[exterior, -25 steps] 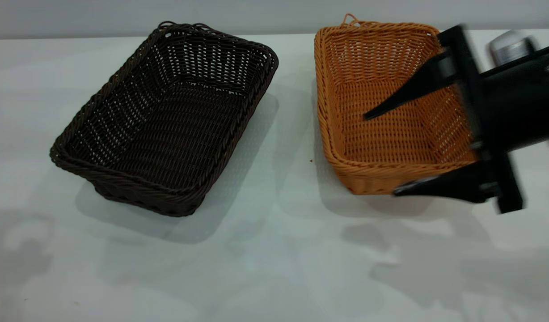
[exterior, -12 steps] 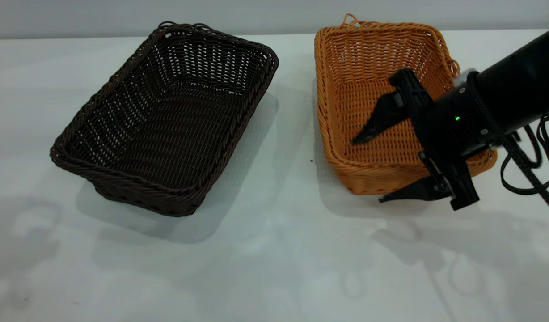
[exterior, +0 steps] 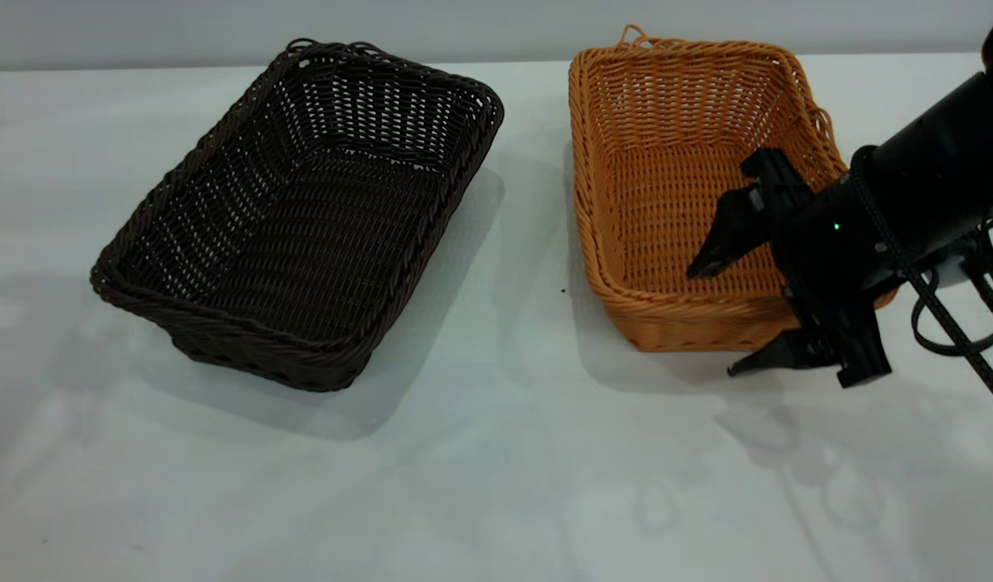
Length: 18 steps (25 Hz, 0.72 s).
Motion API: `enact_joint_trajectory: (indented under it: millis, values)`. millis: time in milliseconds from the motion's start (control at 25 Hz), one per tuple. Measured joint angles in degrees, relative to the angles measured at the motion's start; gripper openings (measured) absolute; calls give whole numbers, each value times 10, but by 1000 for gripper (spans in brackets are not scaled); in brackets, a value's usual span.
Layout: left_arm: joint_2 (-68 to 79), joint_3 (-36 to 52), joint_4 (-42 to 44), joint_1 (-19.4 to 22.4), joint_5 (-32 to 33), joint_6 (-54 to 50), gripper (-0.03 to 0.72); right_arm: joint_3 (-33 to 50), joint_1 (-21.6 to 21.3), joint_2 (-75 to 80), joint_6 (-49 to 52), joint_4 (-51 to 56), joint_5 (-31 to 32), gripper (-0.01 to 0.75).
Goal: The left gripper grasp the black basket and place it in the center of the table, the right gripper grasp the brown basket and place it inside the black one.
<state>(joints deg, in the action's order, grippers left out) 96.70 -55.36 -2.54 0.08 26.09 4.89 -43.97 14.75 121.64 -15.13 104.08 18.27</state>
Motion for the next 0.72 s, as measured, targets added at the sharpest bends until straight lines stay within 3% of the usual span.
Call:
enact_joint_trajectory:
  millis: [360, 560, 720]
  values:
    - [209, -181, -1, -80, 22, 46, 540, -10, 0, 0, 0, 1, -6, 589]
    - [297, -254, -1, -87, 25, 51, 540, -10, 0, 0, 0, 1, -10, 582]
    - [352, -277, -8, -94, 6, 52, 528, -10, 0, 0, -2, 1, -25, 514]
